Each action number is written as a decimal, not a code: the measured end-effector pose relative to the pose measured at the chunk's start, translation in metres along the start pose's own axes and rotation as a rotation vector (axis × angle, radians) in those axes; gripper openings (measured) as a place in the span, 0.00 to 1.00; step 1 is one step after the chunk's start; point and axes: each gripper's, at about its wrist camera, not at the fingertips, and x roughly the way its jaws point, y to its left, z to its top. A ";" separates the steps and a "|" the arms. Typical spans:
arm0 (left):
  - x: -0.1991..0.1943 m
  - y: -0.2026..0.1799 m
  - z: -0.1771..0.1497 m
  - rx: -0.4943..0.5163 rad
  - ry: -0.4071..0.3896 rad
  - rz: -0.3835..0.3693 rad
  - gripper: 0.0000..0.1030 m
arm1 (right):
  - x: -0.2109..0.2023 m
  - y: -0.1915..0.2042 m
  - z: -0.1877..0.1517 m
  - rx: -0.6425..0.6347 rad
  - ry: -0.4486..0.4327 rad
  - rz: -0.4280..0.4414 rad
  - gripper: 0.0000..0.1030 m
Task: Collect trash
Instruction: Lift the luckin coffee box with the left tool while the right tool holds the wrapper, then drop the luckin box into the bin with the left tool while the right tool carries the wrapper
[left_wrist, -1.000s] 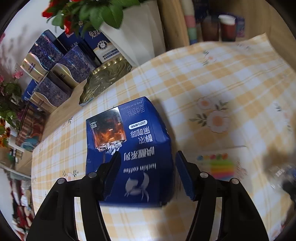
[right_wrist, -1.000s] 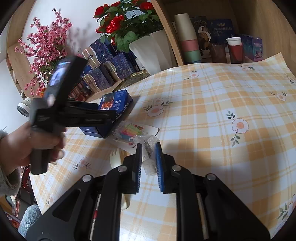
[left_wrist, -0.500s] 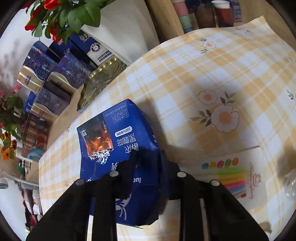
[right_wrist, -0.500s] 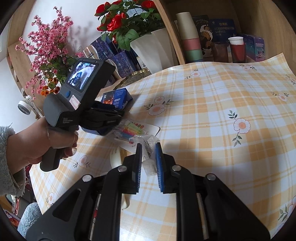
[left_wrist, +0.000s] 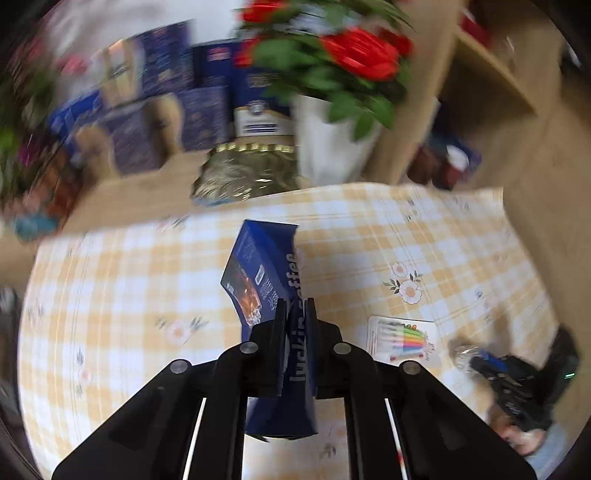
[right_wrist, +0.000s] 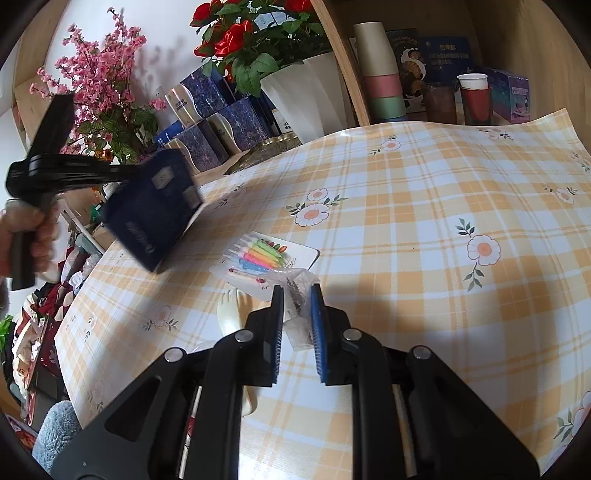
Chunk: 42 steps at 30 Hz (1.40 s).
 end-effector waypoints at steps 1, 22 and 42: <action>-0.006 0.012 -0.003 -0.035 0.004 -0.011 0.09 | 0.000 0.001 0.000 -0.003 0.001 -0.003 0.17; -0.023 0.097 -0.040 -0.219 0.052 0.029 0.18 | 0.004 0.004 0.000 -0.013 0.029 -0.032 0.17; -0.186 -0.009 -0.161 0.083 -0.001 -0.281 0.15 | -0.121 0.113 -0.033 -0.080 -0.071 0.028 0.17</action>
